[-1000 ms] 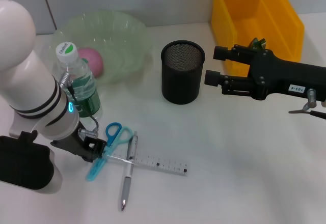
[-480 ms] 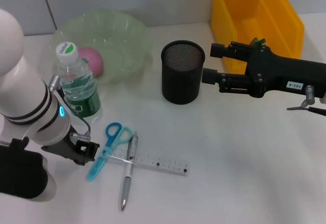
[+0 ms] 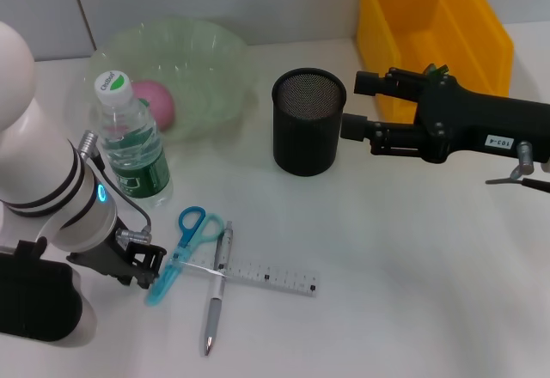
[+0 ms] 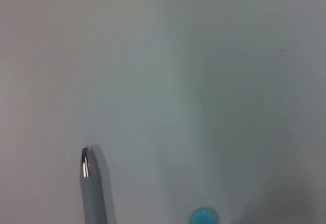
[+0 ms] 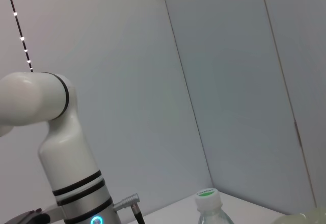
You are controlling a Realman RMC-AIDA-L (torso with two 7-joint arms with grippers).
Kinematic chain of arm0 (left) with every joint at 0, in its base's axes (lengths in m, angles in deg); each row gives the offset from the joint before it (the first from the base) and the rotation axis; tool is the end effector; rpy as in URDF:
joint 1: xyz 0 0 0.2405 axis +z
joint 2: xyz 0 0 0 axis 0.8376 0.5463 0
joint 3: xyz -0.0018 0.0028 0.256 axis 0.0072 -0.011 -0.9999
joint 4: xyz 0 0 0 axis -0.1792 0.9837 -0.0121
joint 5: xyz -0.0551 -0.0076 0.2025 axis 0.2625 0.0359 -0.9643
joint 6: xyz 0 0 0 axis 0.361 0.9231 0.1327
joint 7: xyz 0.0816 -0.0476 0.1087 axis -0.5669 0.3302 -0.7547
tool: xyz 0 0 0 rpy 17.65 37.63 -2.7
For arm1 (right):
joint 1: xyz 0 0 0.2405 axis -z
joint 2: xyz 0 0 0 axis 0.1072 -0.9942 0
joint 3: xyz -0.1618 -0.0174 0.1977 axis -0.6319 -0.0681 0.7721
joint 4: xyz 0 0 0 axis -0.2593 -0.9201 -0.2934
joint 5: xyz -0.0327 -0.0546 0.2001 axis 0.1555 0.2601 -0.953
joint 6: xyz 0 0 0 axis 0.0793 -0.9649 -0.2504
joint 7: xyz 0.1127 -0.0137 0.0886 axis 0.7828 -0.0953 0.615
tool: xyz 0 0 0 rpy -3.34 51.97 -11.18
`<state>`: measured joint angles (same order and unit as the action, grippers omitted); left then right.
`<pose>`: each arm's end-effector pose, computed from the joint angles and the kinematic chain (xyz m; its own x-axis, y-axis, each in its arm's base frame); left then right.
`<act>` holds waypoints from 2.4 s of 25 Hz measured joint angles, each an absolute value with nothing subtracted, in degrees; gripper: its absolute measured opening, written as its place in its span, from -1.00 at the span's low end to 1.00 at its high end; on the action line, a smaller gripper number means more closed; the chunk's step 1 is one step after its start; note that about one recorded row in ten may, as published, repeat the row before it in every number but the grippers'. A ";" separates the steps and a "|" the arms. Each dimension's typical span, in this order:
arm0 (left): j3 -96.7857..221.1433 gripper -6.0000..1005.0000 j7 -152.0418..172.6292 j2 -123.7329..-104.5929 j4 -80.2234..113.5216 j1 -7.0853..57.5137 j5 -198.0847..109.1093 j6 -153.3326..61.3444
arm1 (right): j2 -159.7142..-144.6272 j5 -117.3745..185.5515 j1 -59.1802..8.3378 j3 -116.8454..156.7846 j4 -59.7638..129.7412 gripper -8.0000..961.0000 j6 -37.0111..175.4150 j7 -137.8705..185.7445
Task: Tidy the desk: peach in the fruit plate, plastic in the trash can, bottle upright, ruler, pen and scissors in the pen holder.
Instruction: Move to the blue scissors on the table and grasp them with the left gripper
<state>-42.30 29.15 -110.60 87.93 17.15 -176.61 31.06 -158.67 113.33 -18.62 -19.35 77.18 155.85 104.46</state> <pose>-0.1809 0.3331 -0.0467 -0.2983 -0.9451 0.1337 -0.7029 0.3123 0.6391 0.2295 0.3220 0.0344 0.6579 -0.2257 -0.7184 -0.4257 -0.8984 -0.1076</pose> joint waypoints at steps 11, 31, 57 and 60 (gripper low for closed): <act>-42.93 -0.21 30.57 -110.81 88.70 16.90 -176.44 32.35 | -158.72 113.33 -18.01 -19.10 78.23 0.72 156.86 104.97; -43.68 0.01 27.25 -111.40 86.82 15.13 -175.44 32.18 | -158.73 113.34 -17.08 -18.81 79.24 0.72 157.67 104.97; -43.88 0.22 25.72 -112.20 84.04 12.99 -173.63 31.88 | -158.73 113.08 -15.80 -18.73 81.24 0.72 158.45 105.80; -43.87 0.27 25.71 -112.30 83.69 12.74 -173.53 31.79 | -158.76 112.67 -15.54 -18.73 81.38 0.72 158.78 105.82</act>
<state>-43.87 25.71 -112.30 83.69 12.74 -173.53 31.79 -158.76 112.67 -15.54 -18.73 81.38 158.78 105.82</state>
